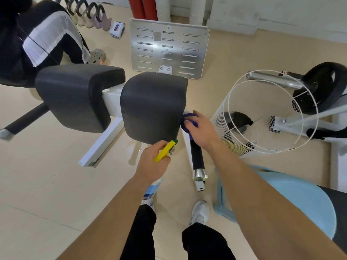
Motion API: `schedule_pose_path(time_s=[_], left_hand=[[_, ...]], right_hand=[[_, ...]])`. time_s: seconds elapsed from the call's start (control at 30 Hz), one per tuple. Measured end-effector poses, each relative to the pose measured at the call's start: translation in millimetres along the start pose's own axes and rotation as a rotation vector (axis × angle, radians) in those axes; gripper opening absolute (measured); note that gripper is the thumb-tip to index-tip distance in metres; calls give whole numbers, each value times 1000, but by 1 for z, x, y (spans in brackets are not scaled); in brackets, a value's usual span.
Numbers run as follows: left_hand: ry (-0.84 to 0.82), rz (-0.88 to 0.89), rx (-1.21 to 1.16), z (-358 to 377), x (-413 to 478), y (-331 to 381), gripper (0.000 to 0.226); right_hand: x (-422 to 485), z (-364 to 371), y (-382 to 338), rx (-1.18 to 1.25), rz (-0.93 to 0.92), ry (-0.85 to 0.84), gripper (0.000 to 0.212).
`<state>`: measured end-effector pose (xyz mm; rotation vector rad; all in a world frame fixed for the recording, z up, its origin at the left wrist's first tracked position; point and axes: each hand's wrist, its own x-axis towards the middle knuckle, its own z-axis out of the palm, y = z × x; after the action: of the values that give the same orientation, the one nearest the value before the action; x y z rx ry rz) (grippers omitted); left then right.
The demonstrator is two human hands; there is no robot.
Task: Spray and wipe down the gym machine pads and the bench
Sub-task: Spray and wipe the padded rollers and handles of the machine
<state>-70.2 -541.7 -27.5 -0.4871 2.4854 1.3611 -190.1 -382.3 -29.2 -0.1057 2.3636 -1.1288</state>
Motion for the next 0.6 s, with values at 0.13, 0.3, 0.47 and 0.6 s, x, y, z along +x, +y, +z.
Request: schedule_pose_path(time_s=[0.13, 0.3, 0.47, 0.6], left_hand=[[-28, 12, 27, -2, 1, 0, 22], [-24, 45, -8, -6, 1, 5, 18], [-50, 76, 31, -7, 6, 9, 21], [-60, 63, 35, -6, 9, 8, 22]], right_hand=[[-43, 0, 17, -67, -68, 56, 25], [-84, -13, 25, -199, -126, -36, 30], [-62, -31, 10, -96, -108, 75, 18], [-33, -35, -3, 94, -75, 322, 38]])
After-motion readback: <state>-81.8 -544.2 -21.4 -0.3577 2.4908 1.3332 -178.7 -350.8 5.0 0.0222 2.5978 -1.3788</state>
